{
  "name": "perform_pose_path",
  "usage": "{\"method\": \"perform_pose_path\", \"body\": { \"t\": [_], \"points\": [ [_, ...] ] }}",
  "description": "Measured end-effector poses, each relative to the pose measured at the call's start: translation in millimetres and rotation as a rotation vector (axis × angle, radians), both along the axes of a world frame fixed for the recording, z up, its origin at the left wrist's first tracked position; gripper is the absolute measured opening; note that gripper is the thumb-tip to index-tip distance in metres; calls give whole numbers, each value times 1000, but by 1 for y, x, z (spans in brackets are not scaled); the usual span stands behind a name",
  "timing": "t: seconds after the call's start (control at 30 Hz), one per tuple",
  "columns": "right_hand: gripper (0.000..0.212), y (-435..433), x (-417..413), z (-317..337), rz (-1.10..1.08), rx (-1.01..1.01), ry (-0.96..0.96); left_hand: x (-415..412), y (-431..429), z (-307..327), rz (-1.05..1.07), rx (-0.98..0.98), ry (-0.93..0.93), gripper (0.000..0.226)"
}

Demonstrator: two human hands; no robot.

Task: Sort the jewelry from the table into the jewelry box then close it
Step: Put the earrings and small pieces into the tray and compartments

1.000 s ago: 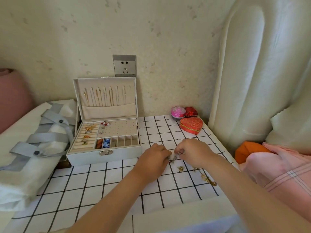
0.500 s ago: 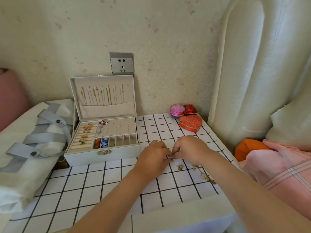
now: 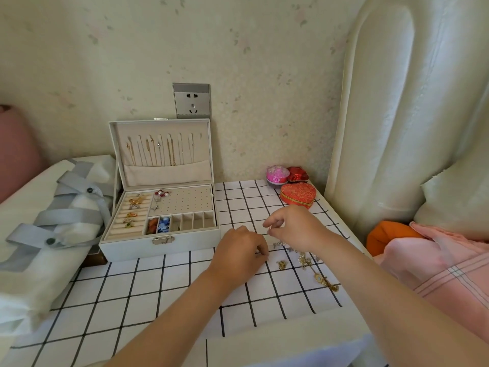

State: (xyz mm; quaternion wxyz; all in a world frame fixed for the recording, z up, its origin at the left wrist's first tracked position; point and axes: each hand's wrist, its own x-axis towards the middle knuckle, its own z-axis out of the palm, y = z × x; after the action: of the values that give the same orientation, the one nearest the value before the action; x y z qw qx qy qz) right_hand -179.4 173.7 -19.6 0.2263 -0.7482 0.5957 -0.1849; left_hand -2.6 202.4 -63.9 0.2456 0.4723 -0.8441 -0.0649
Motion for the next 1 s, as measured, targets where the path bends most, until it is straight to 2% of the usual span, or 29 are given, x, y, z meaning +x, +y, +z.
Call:
{"method": "perform_pose_path", "body": {
  "t": [0.1, 0.27, 0.33, 0.5, 0.77, 1.0],
  "points": [
    [22, -2, 8, 5, 15, -13, 3, 4, 1, 4, -16, -59, -11, 7],
    [9, -6, 29, 23, 45, -63, -31, 28, -1, 30, 2, -10, 173, 24],
    [9, -8, 40, 29, 40, -85, -57, 45, -5, 43, 18, -23, 168, 26],
    [11, -15, 75, 39, 48, -100, -145, 107, -11, 69, 114, -42, 143, 19],
    [16, -38, 152, 43, 99, -68, -269, 196, -22, 85, 382, 60, 326, 16],
    [13, -61, 197, 38, 168, -20, -188, 229, -30, 82, 438, 83, 399, 14]
  ]
}}
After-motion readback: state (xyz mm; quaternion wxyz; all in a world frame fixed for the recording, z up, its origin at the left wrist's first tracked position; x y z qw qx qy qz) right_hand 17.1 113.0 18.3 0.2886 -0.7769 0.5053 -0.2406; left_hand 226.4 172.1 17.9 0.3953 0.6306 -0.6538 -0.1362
